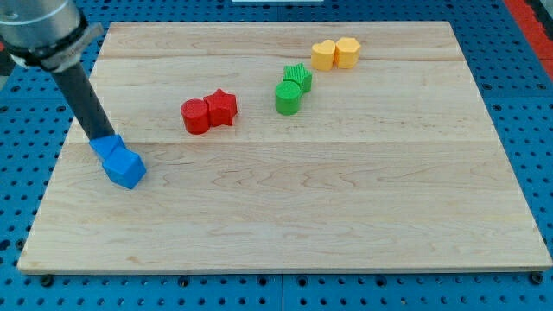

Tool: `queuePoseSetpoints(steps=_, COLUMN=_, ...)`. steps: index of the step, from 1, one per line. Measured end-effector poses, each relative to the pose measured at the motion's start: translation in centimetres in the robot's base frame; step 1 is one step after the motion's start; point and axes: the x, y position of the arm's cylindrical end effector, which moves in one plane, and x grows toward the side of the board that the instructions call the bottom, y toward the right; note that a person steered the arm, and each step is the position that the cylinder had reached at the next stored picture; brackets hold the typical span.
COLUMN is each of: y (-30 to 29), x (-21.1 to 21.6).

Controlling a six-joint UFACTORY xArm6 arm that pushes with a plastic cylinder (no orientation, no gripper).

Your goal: Add the red star and triangle to their respective color blocks

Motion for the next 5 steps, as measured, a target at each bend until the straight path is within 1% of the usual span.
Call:
queuePoseSetpoints(steps=1, y=0.3, x=0.9)
queuePoseSetpoints(steps=3, y=0.1, x=1.0)
queuePoseSetpoints(steps=5, y=1.3, x=1.0)
